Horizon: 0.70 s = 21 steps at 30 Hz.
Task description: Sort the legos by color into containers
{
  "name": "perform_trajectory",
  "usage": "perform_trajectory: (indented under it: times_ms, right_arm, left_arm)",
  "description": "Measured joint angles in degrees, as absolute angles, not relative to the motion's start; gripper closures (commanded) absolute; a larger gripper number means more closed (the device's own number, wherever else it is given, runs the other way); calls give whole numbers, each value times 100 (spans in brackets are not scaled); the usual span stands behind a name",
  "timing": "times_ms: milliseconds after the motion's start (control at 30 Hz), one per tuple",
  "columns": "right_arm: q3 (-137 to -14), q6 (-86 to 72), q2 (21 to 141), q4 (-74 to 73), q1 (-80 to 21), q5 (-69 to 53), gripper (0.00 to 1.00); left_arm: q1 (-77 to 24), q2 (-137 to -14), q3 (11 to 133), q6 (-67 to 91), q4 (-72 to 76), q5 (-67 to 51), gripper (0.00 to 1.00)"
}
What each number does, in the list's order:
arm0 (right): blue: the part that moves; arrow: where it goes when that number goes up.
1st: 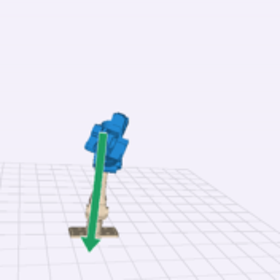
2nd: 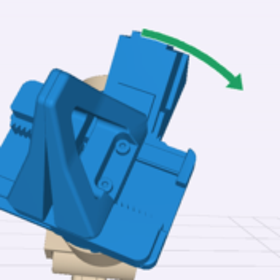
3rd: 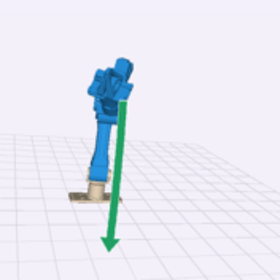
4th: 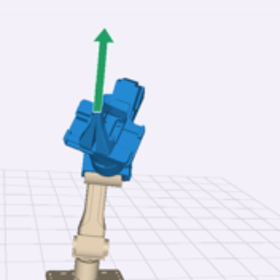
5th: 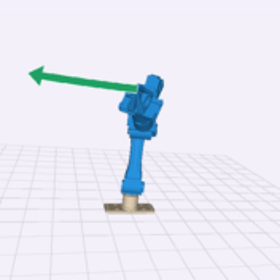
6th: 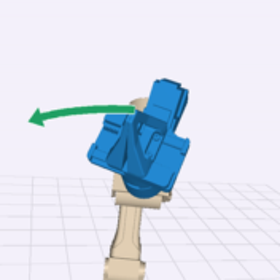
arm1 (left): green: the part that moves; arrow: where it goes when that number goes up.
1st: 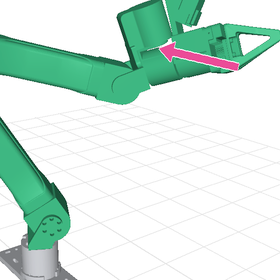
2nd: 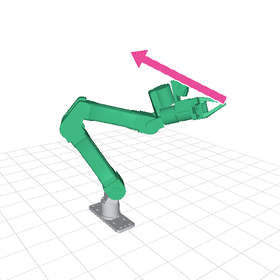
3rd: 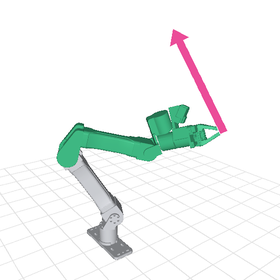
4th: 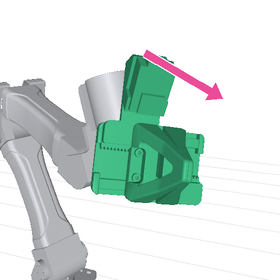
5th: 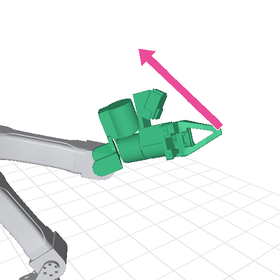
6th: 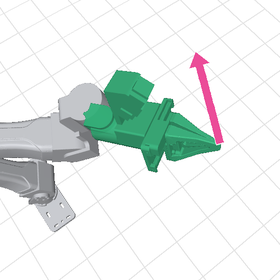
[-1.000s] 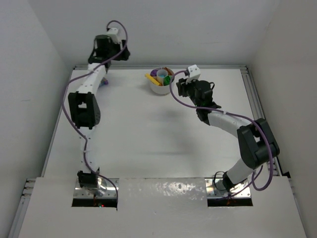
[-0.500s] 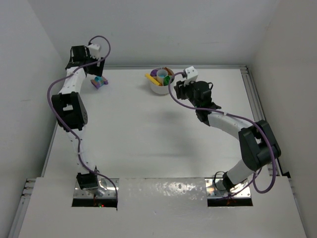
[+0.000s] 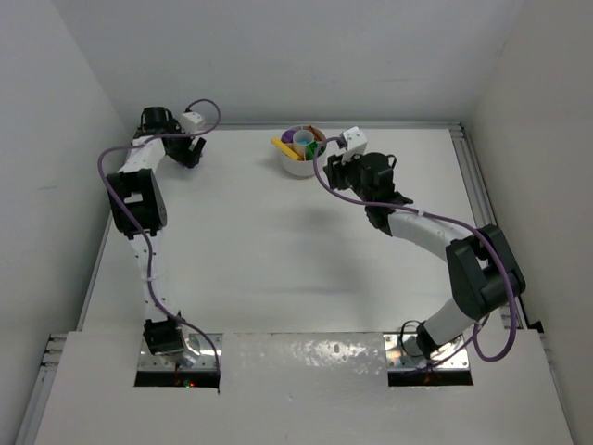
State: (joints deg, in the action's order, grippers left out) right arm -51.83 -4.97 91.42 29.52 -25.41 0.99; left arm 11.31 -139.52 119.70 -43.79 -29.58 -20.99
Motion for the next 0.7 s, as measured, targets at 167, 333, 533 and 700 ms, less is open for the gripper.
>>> perform_trajectory:
  times_ms: [167, 333, 533, 700]
  right_arm:
    - [-5183, -497, 9142, 2882, -2571, 95, 52]
    - [-5183, -495, 9142, 2801, -2574, 95, 52]
    - [-5183, -495, 9142, 2770, -2576, 97, 52]
    - [-5196, -495, 9142, 2729, -2582, 93, 51]
  left_arm:
    - [1131, -14114, 11970, -4405, -2934, -2080, 52]
    - [1131, -14134, 11970, -4331, -2845, -2158, 83]
    - [1131, -14121, 11917, -4235, -2805, -2390, 100]
    - [1131, -13937, 11760, -4320, -3079, -2779, 100]
